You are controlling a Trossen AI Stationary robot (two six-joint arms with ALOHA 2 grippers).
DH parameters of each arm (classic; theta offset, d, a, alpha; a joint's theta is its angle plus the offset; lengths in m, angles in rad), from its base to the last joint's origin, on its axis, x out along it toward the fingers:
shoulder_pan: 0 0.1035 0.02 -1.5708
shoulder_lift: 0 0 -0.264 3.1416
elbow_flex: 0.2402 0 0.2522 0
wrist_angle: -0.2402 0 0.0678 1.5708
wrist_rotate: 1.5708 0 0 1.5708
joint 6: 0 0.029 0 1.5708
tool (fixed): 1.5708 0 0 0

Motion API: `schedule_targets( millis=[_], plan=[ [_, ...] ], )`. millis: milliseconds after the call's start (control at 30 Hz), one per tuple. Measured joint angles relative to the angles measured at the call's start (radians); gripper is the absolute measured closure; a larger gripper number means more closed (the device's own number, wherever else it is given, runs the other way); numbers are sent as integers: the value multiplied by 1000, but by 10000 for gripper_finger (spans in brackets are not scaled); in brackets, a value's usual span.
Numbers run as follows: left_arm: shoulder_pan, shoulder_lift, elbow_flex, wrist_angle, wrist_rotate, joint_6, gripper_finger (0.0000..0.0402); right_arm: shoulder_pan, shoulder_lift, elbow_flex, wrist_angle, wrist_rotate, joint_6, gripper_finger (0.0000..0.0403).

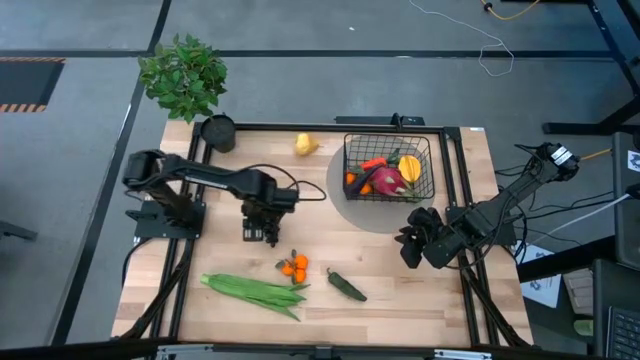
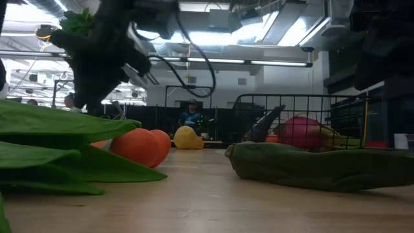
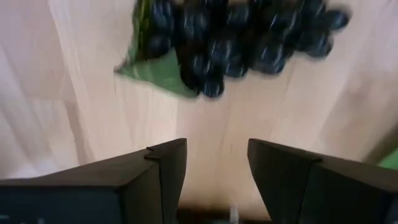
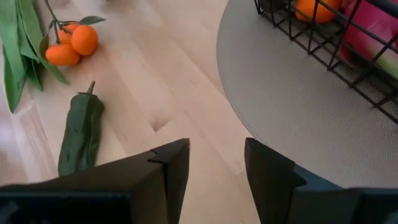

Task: Build produce basket
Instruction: Put the grapes into the wire basket

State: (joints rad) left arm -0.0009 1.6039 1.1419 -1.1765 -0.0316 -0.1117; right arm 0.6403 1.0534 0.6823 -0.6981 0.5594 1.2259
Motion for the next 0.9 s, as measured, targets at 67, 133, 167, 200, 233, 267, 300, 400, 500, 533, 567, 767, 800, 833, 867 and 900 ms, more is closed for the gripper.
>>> schedule_targets(
  millis=[67, 133, 167, 200, 233, 267, 300, 400, 500, 533, 567, 767, 800, 833, 867, 900],
  plan=[
    [0, -60, -47, 80, 0, -11, 243, 0, 0, 0, 0, 0, 0, 260],
    [0, -100, -87, 182, 1, -10, 243, 0, 0, 0, -1, 9, -2, 260],
    [1, -116, -106, 235, 0, -10, 243, 0, 0, 0, -1, 21, -3, 260],
    [0, -129, -118, 273, 0, -10, 243, 0, 0, 0, -1, 33, -3, 260],
    [0, -140, -126, 312, 0, -10, 243, 0, 0, 0, -2, 41, -4, 260],
    [0, -146, -133, 353, 0, -10, 243, 0, 0, 0, -2, 47, -4, 260],
    [0, -149, -139, 375, 0, -10, 243, 0, 0, 0, -2, 49, -4, 260],
    [0, -150, -154, 401, 0, -10, 243, 0, 0, 0, -2, 50, -3, 260],
    [0, -150, -170, 414, 0, -10, 243, 0, 0, 0, -3, 50, -4, 260],
    [0, -150, -178, 411, 0, -10, 243, 0, 0, 0, -2, 50, -3, 260],
    [0, -150, -186, 411, 0, -12, 243, 0, 0, 0, -3, 50, -4, 260],
    [0, -150, -243, 472, -10, -45, 243, 0, 0, 0, -3, 51, -5, 260],
    [0, -150, -251, 481, -11, -58, 243, 0, 0, 0, -3, 52, -5, 260],
    [0, -150, -255, 485, -11, -69, 243, 0, 0, 0, -3, 52, -5, 260],
    [0, -150, -259, 485, -11, -76, 243, 0, 0, 0, -3, 52, -5, 260],
    [0, -150, -262, 485, -11, -88, 243, 0, 0, 0, -3, 52, -6, 260]
  ],
)
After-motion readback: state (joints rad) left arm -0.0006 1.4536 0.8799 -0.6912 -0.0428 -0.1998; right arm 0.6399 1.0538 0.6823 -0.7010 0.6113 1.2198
